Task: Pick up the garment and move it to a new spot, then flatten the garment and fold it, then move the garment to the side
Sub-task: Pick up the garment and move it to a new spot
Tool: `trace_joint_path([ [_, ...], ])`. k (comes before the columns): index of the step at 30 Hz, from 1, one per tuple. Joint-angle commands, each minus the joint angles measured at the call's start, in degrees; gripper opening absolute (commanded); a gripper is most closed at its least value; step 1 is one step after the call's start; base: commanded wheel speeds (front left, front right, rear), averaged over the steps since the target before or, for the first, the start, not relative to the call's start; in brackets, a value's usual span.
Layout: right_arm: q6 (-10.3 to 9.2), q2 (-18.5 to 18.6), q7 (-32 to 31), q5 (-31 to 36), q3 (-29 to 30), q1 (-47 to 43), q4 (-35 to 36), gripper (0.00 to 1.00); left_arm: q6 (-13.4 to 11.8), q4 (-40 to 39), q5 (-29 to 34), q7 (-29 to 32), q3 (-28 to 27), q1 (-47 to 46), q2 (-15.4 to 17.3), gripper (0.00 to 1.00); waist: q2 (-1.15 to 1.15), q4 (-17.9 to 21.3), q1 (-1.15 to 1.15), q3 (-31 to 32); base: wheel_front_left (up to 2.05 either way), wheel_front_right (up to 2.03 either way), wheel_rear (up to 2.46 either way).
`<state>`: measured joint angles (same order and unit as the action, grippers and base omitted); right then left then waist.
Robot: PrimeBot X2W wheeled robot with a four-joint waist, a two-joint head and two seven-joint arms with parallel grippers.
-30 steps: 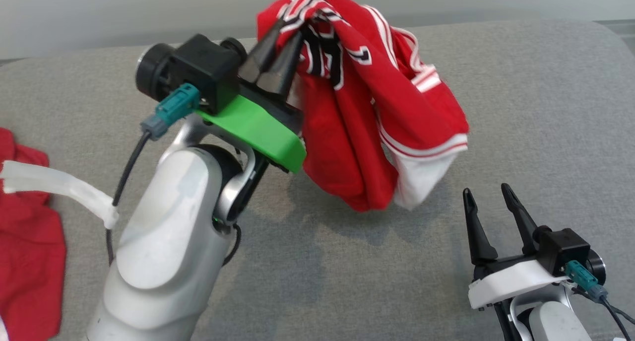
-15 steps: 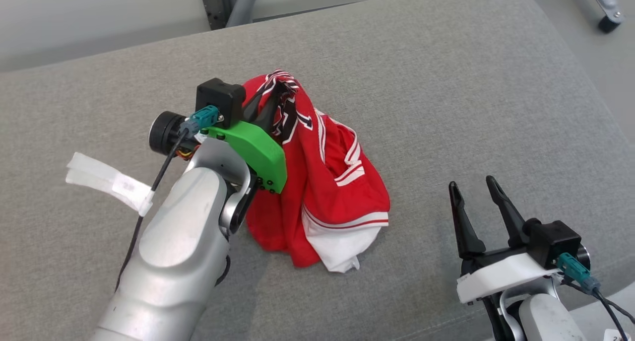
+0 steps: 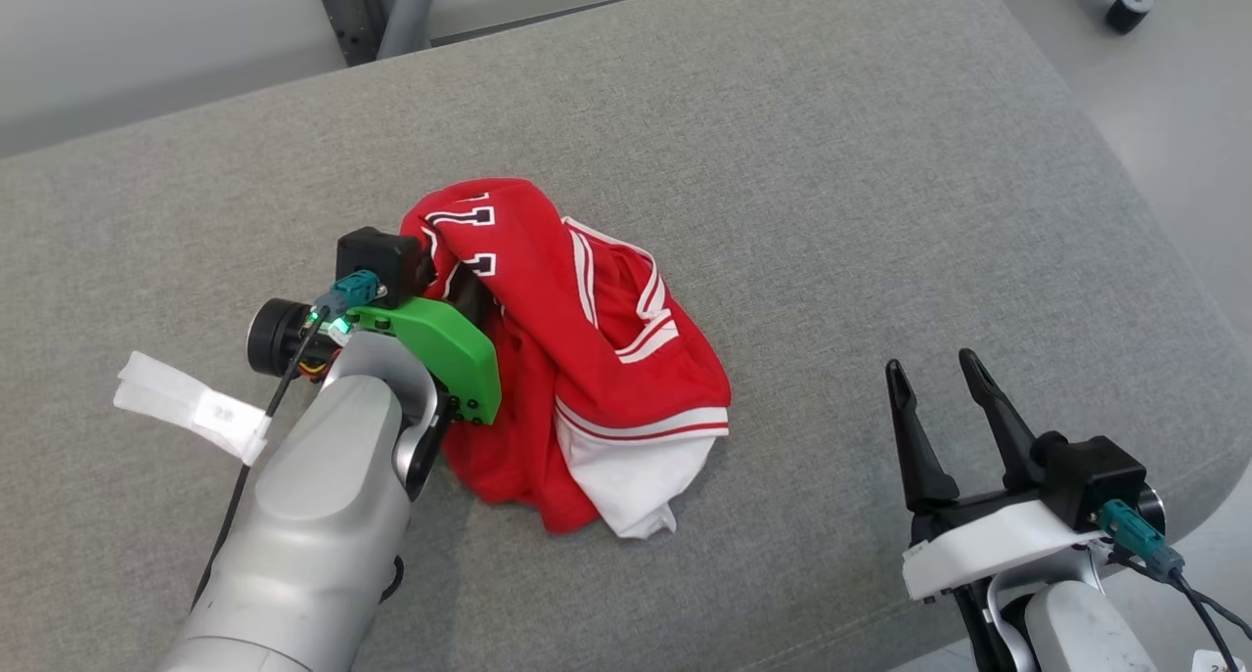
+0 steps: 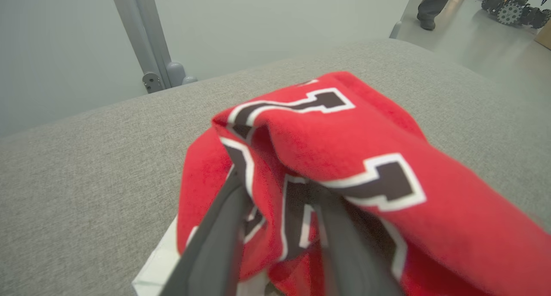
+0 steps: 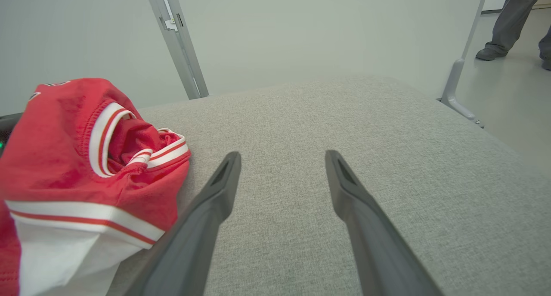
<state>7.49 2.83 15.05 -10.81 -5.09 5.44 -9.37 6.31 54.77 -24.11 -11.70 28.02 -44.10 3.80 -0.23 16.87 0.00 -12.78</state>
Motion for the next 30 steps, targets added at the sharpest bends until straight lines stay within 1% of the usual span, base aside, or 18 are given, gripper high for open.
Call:
trace_joint_path([
  [1, 0.01, 0.1, 0.2, 0.5, 0.4, -0.5, 0.0, 1.00, 0.3, 0.1, -0.4, -0.7, 0.2, -0.5, -0.3, 1.00, 0.23, -1.2, 0.00, 1.2, 0.00, 0.00, 0.00],
  [8, 0.01, 0.2, 0.2, 3.2, 4.3, -2.0, 0.8, 1.00, 1.0, -3.8, -3.1, -2.5, 2.3, 4.1, -0.6, 1.00, 0.23, -5.0, 0.00, 4.7, 0.00, 0.00, 0.00],
  [11, 0.01, 0.1, 0.2, 4.0, 6.0, -2.7, 1.8, 1.00, 1.0, -6.7, -3.3, -3.1, 2.4, 7.4, 0.2, 1.00, 0.23, -6.9, 0.00, 6.3, 0.00, 0.00, 0.00],
  [16, 0.01, 0.2, 0.2, 5.4, 6.9, -4.2, 3.5, 1.00, -1.3, -14.0, -2.7, -3.5, 1.1, 15.2, 2.8, 1.00, 0.23, -10.1, 0.00, 9.0, 0.00, 0.00, 0.00],
  [20, 0.01, 0.2, 0.2, 7.2, 8.5, -5.8, 4.2, 1.00, -3.7, -21.9, -2.1, -3.5, -0.8, 23.4, 5.4, 1.00, 0.23, -12.3, 0.00, 11.1, 0.00, 0.00, 0.00],
  [24, 0.01, 0.5, 0.2, 8.2, 10.5, -7.0, 4.4, 1.00, -5.2, -31.2, -1.4, -3.4, -4.0, 32.6, 7.3, 1.00, 0.23, -14.2, 0.00, 12.2, 0.00, 0.00, 0.00],
  [28, 0.01, 0.8, 0.2, 9.4, 11.8, -7.9, 4.3, 1.00, -5.6, -39.3, 0.6, -3.4, -8.4, 41.0, 8.0, 1.00, 0.23, -15.6, 0.00, 12.3, 0.00, 0.00, 0.00],
  [30, 0.01, 0.8, 0.2, 9.6, 11.9, -7.9, 4.2, 1.00, -5.4, -40.8, 1.4, -3.4, -9.5, 42.8, 8.2, 1.00, 0.23, -15.9, 0.00, 12.3, 0.00, 0.00, 0.00],
])
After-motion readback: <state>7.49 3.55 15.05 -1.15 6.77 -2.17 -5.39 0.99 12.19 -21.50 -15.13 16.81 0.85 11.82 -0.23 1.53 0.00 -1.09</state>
